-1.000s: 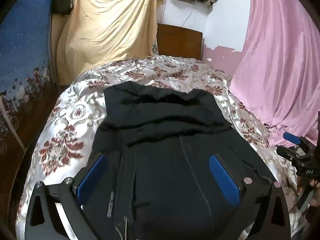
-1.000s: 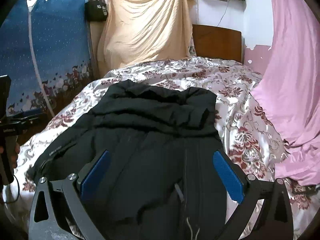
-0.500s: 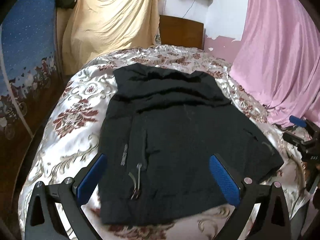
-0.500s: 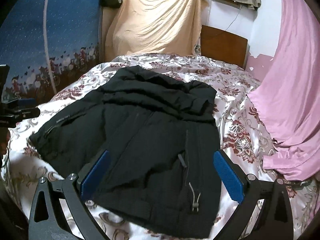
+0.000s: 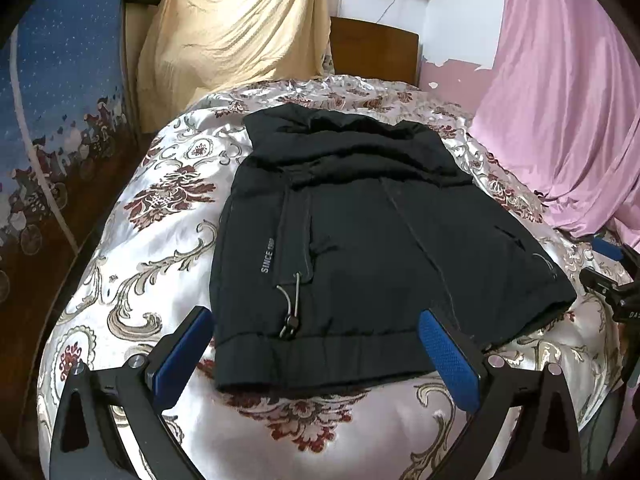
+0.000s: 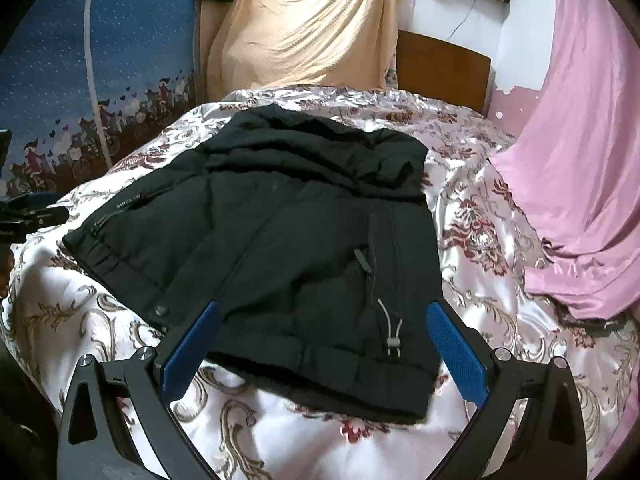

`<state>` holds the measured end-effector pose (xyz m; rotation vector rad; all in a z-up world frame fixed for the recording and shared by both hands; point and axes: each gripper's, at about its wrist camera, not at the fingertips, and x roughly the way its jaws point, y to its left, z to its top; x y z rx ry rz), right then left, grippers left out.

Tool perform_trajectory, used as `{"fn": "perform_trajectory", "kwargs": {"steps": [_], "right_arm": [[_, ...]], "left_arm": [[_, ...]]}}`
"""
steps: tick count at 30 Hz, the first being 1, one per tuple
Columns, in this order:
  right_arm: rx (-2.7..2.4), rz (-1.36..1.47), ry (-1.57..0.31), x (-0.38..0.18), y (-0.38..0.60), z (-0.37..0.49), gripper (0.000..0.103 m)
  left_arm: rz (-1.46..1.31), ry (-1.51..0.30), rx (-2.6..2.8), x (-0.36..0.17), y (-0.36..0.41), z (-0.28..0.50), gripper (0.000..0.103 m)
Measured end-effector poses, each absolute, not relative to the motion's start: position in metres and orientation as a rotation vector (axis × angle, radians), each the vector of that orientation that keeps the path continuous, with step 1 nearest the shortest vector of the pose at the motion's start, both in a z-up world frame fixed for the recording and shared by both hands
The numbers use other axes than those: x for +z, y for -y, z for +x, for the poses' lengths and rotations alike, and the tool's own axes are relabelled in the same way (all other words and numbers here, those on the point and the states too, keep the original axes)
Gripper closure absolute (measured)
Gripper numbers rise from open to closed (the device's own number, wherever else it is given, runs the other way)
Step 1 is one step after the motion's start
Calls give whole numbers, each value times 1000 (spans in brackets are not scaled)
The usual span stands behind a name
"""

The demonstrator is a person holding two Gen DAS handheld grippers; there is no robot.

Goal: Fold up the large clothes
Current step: 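Raise both open tools away from the folded black jacket, then lower both tools to the folded jacket's edge and close them on it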

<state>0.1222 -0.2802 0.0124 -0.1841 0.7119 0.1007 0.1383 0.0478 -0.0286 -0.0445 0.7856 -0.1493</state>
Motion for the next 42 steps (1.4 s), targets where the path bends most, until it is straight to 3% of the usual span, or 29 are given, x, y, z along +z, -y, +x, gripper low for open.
{"fn": "perform_trajectory", "kwargs": {"steps": [22,42], "right_arm": [[99,-339,-869,-28,292,107,2],[191,-538,-1050,-59,272,144,2]], "left_arm": [[275,-913,-276,-67,-54,123,0],[489,-971,-239,-92,-8,144,0]]}}
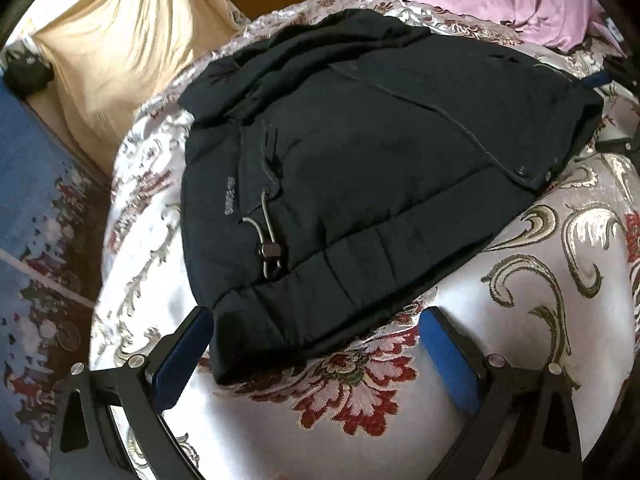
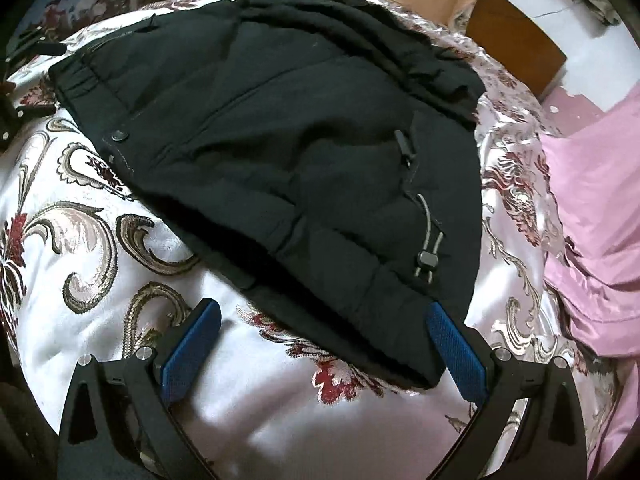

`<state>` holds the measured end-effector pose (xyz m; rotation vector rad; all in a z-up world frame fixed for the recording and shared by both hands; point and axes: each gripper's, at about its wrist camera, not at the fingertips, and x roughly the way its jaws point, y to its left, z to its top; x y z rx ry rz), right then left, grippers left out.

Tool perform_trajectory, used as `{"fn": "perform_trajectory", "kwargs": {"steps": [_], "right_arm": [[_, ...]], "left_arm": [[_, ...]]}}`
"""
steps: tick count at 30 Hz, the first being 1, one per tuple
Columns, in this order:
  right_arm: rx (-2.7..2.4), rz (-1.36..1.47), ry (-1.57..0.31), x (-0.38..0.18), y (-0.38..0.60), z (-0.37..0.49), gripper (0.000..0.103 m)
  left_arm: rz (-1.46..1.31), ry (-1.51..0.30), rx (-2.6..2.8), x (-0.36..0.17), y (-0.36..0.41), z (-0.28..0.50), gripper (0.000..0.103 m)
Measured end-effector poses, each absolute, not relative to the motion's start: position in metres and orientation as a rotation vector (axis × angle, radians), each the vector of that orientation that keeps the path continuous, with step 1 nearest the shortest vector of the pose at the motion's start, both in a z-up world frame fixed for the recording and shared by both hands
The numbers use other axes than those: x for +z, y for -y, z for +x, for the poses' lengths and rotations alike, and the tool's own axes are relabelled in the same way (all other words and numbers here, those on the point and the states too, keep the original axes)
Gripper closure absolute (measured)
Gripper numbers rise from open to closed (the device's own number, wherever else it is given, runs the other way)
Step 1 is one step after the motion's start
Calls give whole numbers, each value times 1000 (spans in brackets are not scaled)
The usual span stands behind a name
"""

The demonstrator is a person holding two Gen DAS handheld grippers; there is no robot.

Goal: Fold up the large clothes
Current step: 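Lower both tools to the folded jacket's edge and close them on it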

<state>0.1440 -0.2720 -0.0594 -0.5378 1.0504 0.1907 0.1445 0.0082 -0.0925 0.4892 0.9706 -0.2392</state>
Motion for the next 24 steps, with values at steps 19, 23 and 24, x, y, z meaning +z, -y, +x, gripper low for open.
{"fn": "perform_trajectory", "kwargs": {"steps": [19,23,24], "right_arm": [[125,-698,-970,-49,253,167,2],[134,-648,-972,-46,258,172,3],[140,-648,-975,-47,261,174,3]], "left_arm": [[657,-1036,-320,-104,-10,163,0],[670,-1028,-285,-107,-9,166,0],[673,-1018,-276,-107,-9,166,0]]}}
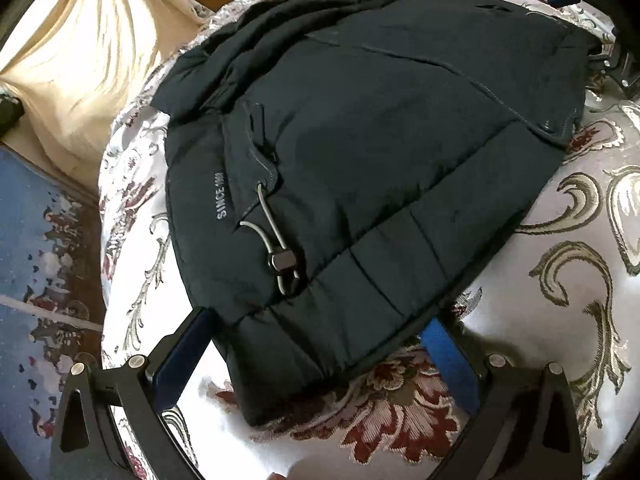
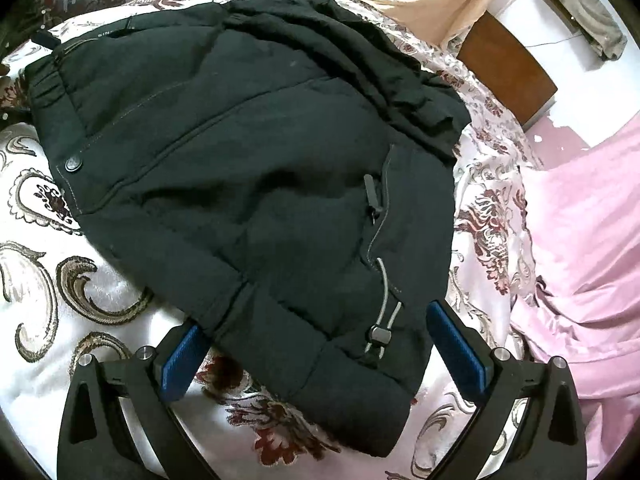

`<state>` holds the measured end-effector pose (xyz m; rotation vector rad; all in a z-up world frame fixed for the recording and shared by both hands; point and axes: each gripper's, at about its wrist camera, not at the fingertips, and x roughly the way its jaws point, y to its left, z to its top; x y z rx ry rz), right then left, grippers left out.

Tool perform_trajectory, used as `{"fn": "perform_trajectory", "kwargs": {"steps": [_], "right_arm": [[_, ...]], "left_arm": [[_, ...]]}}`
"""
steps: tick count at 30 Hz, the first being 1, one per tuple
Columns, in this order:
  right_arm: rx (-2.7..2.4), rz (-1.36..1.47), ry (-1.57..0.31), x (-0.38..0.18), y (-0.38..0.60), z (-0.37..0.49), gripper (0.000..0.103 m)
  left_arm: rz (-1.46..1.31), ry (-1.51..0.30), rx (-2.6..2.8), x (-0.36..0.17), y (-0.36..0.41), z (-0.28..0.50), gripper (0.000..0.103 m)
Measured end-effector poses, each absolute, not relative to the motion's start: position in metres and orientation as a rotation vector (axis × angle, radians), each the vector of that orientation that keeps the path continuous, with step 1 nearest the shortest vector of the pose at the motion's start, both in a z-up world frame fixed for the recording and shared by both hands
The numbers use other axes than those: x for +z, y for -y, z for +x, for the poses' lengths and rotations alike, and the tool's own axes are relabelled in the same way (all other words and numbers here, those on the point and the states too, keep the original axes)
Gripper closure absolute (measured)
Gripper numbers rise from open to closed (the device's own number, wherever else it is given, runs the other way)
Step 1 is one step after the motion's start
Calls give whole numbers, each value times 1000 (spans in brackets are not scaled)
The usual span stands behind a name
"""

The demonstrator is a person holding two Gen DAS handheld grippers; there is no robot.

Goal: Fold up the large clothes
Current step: 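Lower both tools to the folded jacket's edge and close them on it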

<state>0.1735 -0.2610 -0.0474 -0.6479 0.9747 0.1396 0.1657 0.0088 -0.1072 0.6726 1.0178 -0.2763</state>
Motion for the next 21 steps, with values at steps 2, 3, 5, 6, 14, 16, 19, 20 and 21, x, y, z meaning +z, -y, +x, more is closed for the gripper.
{"fn": "perform_trajectory", "kwargs": {"steps": [2,3,5,6,14,16,19,20,21], "right_arm": [[166,-660,-974,-50,262,170,3],[174,-670,-977,-52,262,169,3],[190,-684,-977,-54,263,166,5],[196,-688,-974,-55,263,166,9],[221,-729,-896,-50,252,158,43],[230,-711,-888,-48,253,158,54],[240,-648,-895,-47,257,158,59],[241,-626,-903,-47,259,159,61],[243,-608,-906,-48,261,159,67]], "left_arm": [[678,-995,-250,-107,-8,165,0],[679,-985,-237,-106,-8,166,0],[676,-957,-214,-103,-7,166,4],[673,-943,-209,-101,-7,167,7],[674,-845,-223,-92,-1,165,53],[657,-825,-234,-87,-2,163,63],[609,-808,-253,-80,-7,162,72],[593,-812,-258,-79,-8,162,75],[578,-816,-262,-78,-9,163,77]]}}
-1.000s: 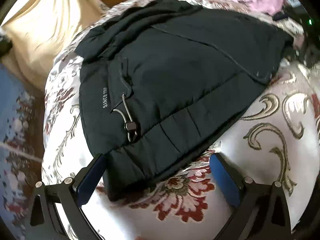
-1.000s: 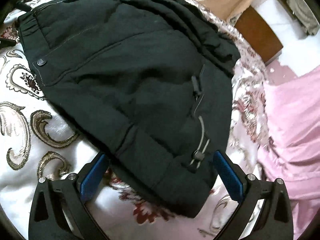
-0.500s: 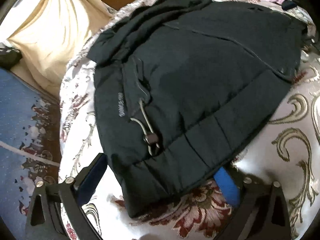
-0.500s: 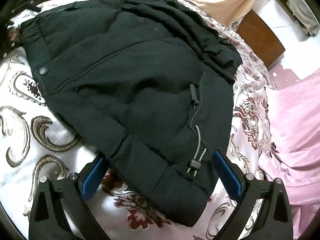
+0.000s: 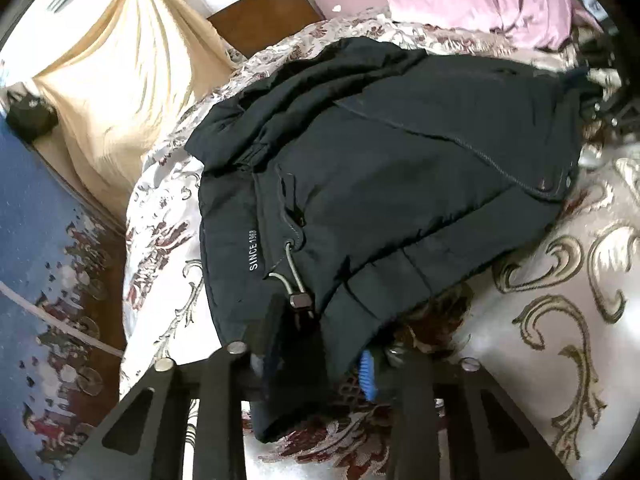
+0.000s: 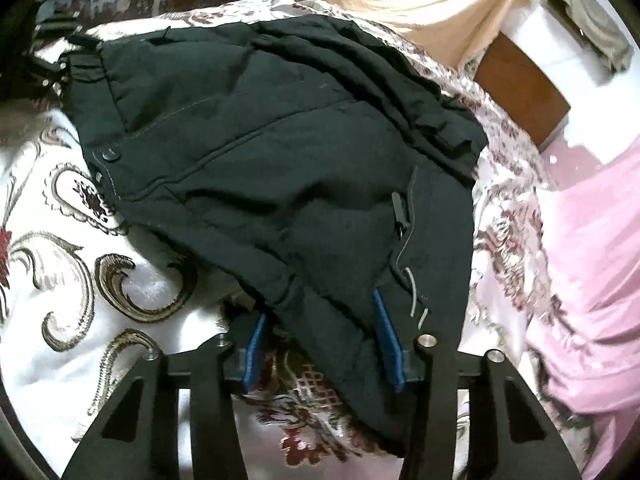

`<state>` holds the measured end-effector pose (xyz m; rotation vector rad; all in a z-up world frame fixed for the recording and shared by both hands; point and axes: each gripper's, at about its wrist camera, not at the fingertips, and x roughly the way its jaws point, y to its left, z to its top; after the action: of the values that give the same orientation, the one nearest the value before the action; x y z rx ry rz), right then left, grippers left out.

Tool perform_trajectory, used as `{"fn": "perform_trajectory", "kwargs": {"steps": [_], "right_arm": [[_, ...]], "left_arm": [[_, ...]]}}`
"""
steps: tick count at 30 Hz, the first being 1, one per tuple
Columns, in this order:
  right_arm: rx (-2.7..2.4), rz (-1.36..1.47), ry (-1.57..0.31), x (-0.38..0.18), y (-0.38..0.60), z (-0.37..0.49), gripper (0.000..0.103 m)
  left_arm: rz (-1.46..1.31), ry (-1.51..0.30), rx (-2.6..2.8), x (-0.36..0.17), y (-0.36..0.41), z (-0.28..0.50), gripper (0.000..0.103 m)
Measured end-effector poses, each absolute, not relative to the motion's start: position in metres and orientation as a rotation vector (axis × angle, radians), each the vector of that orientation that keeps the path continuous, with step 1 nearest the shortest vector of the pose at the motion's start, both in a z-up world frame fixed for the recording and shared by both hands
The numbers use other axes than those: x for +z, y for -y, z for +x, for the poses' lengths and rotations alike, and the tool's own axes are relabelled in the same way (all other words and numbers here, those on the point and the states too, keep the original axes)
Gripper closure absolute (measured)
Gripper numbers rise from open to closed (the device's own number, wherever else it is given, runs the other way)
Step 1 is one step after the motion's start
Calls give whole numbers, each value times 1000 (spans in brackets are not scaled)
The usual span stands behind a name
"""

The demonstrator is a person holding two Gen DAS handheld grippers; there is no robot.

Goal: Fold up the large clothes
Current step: 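Lower both tools to the folded jacket's edge and close them on it, then lift the gripped edge with both tools and fold it over the jacket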

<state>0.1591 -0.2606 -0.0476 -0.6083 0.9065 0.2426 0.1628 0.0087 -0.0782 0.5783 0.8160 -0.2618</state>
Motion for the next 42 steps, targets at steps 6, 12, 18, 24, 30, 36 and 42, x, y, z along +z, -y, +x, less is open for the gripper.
{"fn": "perform_trajectory", "kwargs": {"steps": [6,12,18,24,30,36,42], "right_arm": [[216,-455,-881,-39,277,156,87],[179,-399,-817,-29,284,142,94],[174,-375,-779,-20,285,116,97],[173,-335,-731,0,286,75,98],[172,-287,-692,14,288,44,98],[159,-198,-648,31,296,64,98],[141,-129,-566,66,299,115,99]], "left_arm": [[482,-820,-252,-68,-12,163,85],[438,-817,-234,-61,-14,156,89],[400,-800,-231,-51,-17,132,91],[362,-772,-244,-35,-23,95,91],[327,-772,-253,-24,-26,75,92],[244,-753,-250,1,-27,99,92],[234,-692,-235,41,-24,141,92]]}}
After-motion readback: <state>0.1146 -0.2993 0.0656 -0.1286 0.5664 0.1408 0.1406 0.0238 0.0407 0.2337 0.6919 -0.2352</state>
